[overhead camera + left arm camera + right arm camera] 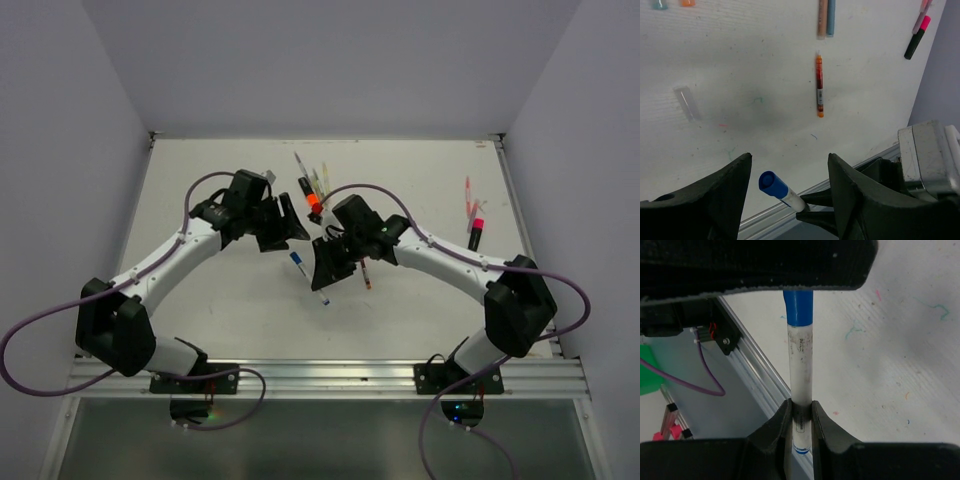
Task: Open the pen caps
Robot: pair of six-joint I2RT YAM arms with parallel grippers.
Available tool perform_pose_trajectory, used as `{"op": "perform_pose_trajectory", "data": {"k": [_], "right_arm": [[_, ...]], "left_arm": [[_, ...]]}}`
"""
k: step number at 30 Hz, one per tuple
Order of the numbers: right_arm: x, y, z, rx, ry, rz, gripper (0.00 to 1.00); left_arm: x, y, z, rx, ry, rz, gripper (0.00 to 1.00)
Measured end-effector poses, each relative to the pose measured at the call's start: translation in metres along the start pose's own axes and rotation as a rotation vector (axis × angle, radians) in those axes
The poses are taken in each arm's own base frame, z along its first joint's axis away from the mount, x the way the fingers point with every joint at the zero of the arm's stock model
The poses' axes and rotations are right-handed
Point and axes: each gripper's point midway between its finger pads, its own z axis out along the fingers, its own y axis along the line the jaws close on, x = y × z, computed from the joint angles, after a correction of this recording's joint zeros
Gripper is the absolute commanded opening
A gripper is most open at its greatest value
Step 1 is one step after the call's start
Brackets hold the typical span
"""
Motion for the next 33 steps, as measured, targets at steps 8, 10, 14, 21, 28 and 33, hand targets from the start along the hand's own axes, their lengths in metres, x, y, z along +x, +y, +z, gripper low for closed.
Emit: {"op": "perform_pose_trajectory", "data": {"k": [8,10,14,21,28,33], "right_arm": [[-0.014,-0.001,-0.005,-0.006,-0.039,0.04,0.0],[-0.018,0.001,-0.007,-0.009,-0.049,0.045,0.0],[-0.028,0.006,-0.011,-0.017,-0.075,0.04,0.0],[-0.035,0.01,-0.013,-0.025,-0.092,0.042,0.0],[-0.034,0.01,-0.013,-0.025,-0.091,0.048,0.0],[-0.034,0.011,-0.013,-0.025,-0.091,0.051,0.23]], "left_arm": [[0.0,-0.002,0.0,0.01,-0.001,0.007,0.65],[0.001,-0.003,0.0,0.011,0.001,0.01,0.65],[0.005,-0.006,0.001,0.016,0.01,0.02,0.62],[0.01,-0.009,0.002,0.02,0.019,0.027,0.44],[0.009,-0.009,0.002,0.016,0.013,0.02,0.0],[0.008,-0.018,0.002,0.045,0.01,0.013,0.0]]}}
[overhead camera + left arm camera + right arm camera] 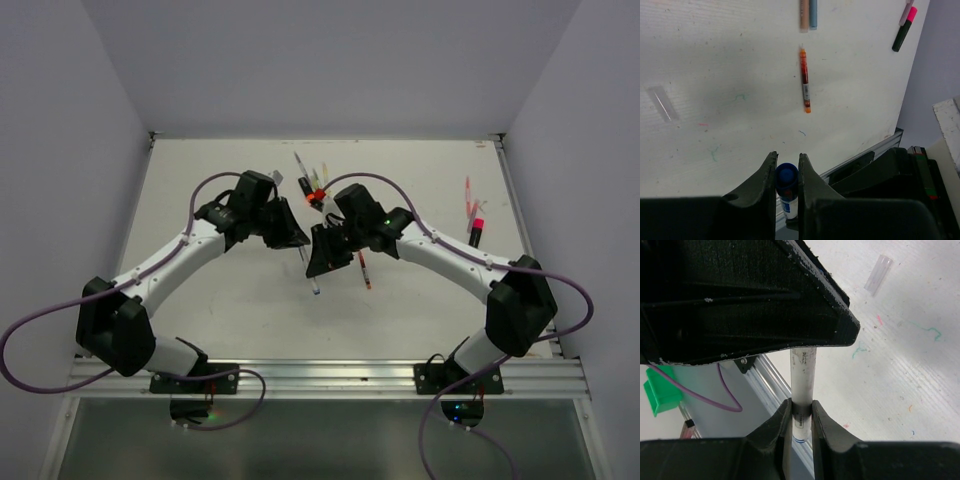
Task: Open the pen caps
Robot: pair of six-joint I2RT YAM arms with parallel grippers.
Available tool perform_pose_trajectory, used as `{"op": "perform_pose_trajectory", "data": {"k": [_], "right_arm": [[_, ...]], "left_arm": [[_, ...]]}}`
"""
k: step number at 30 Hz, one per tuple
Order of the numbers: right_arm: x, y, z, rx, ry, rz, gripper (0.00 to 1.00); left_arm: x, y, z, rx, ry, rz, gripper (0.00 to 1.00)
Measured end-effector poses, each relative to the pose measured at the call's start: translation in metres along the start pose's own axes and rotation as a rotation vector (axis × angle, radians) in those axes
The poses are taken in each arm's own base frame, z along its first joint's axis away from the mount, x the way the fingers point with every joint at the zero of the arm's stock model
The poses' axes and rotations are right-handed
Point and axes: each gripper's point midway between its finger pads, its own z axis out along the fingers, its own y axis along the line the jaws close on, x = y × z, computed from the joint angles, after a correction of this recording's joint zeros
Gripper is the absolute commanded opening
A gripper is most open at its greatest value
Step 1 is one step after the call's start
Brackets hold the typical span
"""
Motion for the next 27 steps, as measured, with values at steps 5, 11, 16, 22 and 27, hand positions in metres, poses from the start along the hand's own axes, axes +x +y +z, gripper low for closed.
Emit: {"op": "perform_pose_trajectory", "data": {"k": [5,11,16,22,27], "right_arm": [[-0.002,0.0,0.001,-0.001,-0.004,-0.001,0.29],[-0.013,-0.003,0.014,0.001,0.001,0.002,0.25],[-0.015,-0.006,0.018,0.004,0.004,0.005,0.0],[-0.01,-0.016,0.019,0.047,-0.011,0.001,0.0],[0.007,-0.027,0.017,0.091,-0.041,-0.023,0.0]], "left_arm": [[0.002,-0.001,0.002,0.01,0.012,-0.018,0.0],[0.005,-0.001,0.005,0.015,0.027,-0.042,0.0],[0.004,-0.001,0.006,0.016,0.023,-0.052,0.0],[0.0,0.005,0.016,0.002,0.062,-0.101,0.0],[-0.032,0.022,0.023,-0.053,0.067,-0.202,0.0]]}}
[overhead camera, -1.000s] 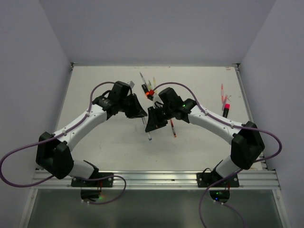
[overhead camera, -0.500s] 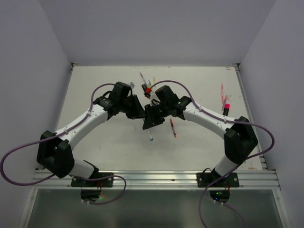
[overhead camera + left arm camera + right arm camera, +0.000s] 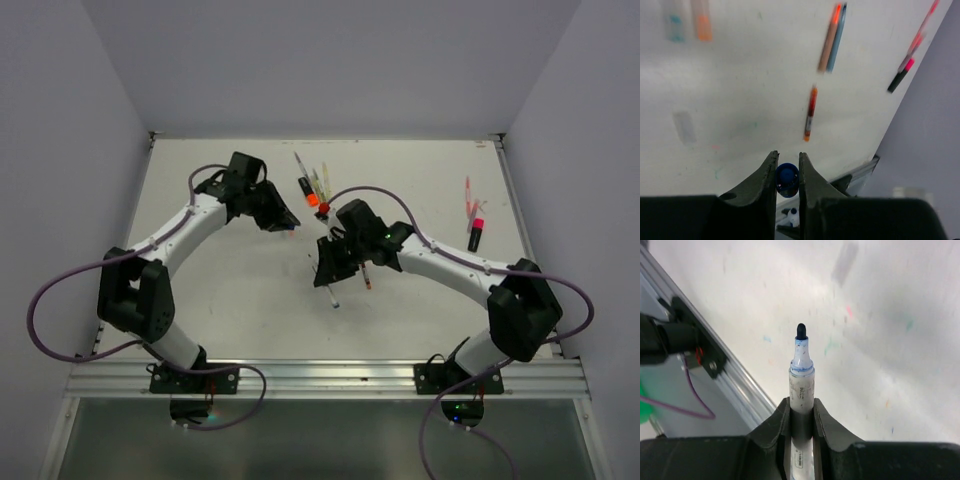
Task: Open the pen caps
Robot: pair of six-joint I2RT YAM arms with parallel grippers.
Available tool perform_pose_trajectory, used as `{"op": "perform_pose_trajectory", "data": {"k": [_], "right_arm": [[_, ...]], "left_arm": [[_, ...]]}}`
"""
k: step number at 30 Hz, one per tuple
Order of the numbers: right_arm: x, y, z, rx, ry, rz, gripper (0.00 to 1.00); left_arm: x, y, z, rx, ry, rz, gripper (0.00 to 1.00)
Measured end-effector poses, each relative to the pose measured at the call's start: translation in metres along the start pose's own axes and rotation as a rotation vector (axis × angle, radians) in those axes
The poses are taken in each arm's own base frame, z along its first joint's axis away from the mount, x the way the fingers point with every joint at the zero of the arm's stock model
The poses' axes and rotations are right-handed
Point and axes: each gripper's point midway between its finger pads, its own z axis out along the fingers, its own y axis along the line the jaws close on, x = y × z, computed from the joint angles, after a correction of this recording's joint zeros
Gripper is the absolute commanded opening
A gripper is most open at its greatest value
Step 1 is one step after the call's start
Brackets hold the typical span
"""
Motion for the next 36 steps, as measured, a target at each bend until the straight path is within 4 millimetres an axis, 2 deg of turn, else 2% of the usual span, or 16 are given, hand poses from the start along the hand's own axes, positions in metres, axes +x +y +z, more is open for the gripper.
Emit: {"op": "perform_pose_trajectory", "data": {"k": [2,4,6,9,11,14,17,22,24,27,31,36], "right_arm": [[0.032,-0.004,-0.007,0.014,0.063,0.015,0.0],[0.052,-0.005,-0.01,0.016,0.108,0.026,0.0],[0.059,-0.005,-0.01,0.023,0.13,0.03,0.0],[0.055,-0.012,-0.013,0.044,0.124,0.048,0.0],[0.043,-0.022,-0.017,0.065,0.108,0.08,0.0],[0.008,-0.047,-0.025,0.118,0.047,0.141,0.0],[-0.034,-0.088,-0.034,0.197,-0.031,0.214,0.0],[-0.081,-0.159,-0.058,0.357,-0.11,0.313,0.0],[-0.097,-0.18,-0.066,0.417,-0.133,0.319,0.0],[-0.109,-0.204,-0.074,0.473,-0.144,0.323,0.0],[-0.113,-0.239,-0.078,0.517,-0.129,0.35,0.0],[-0.113,-0.287,-0.071,0.564,-0.096,0.386,0.0]], "left_arm": [[-0.043,0.0,-0.008,0.007,-0.108,-0.027,0.0],[-0.07,0.001,-0.017,0.025,-0.187,-0.045,0.0],[-0.082,-0.001,-0.02,0.049,-0.231,-0.039,0.0],[-0.077,0.005,-0.016,0.032,-0.233,-0.015,0.0],[-0.072,0.016,-0.012,-0.01,-0.229,0.008,0.0],[-0.071,0.034,-0.011,-0.091,-0.235,0.045,0.0],[-0.073,0.057,-0.004,-0.189,-0.232,0.092,0.0],[-0.076,0.102,0.024,-0.355,-0.18,0.142,0.0],[-0.079,0.115,0.034,-0.406,-0.16,0.159,0.0],[-0.087,0.125,0.046,-0.449,-0.145,0.184,0.0],[-0.098,0.129,0.057,-0.478,-0.142,0.209,0.0],[-0.111,0.128,0.067,-0.496,-0.144,0.228,0.0]]}}
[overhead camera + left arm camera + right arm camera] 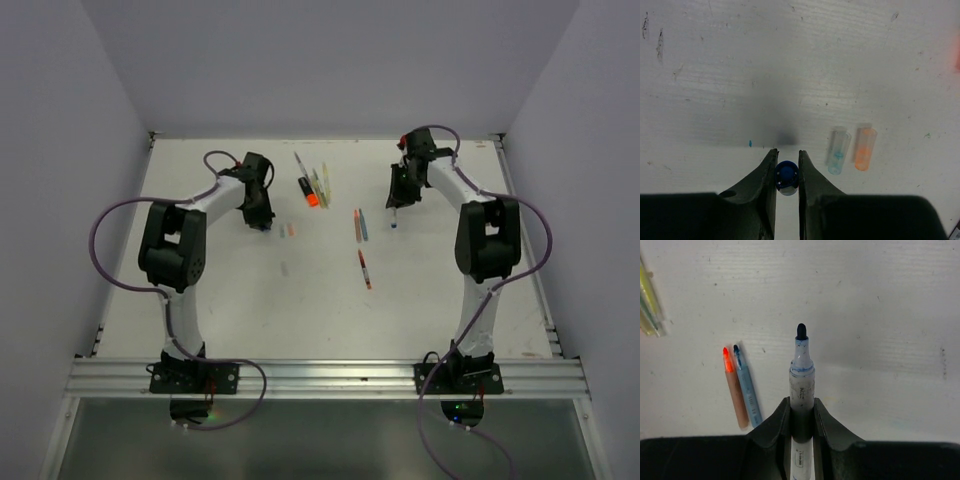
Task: Open the pen caps
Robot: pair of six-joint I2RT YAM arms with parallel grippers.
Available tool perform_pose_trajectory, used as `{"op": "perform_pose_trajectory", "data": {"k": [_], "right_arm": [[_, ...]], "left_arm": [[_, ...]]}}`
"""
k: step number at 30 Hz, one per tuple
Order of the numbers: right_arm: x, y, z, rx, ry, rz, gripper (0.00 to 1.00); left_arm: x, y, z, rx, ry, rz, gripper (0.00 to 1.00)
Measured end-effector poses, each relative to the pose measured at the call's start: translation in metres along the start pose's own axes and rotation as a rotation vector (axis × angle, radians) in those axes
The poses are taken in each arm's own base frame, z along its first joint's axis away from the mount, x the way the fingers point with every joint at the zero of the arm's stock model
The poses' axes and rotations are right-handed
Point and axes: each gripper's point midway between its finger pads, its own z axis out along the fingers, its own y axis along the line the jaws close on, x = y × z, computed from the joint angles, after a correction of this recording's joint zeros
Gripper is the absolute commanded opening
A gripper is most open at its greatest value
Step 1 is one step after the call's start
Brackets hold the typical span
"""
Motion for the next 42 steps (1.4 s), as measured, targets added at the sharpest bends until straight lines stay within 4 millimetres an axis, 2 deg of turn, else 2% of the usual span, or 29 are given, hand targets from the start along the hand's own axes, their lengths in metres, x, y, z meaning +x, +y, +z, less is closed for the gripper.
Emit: {"op": "perform_pose_trajectory", "data": {"k": [3,8,16,21,26,34,36,42], "right_arm": [[-0.005,-0.005,0.016,0.012,0.014,-0.002,0.0],[-0.011,0.001,0.032,0.005,0.015,-0.022,0.0],[0.002,0.013,0.048,-0.011,0.034,-0.057,0.0],[0.01,0.019,0.056,-0.015,0.049,-0.075,0.02],[0.013,0.022,0.058,-0.016,0.055,-0.081,0.06],[0.014,0.023,0.059,-0.017,0.055,-0.081,0.12],[0.014,0.023,0.059,-0.017,0.056,-0.081,0.16],[0.014,0.023,0.059,-0.014,0.057,-0.083,0.24]], "left_arm": [[-0.002,0.0,0.004,-0.009,0.003,0.012,0.0],[0.001,0.003,0.009,-0.025,0.025,0.022,0.0],[0.002,0.003,0.011,-0.026,0.03,0.022,0.05],[0.0,0.002,0.012,-0.025,0.029,0.022,0.11],[-0.002,0.001,0.014,-0.026,0.028,0.022,0.23],[-0.004,0.0,0.015,-0.025,0.027,0.022,0.31],[-0.004,0.0,0.015,-0.025,0.027,0.022,0.36],[-0.004,-0.002,0.015,-0.02,0.026,0.022,0.39]]}}
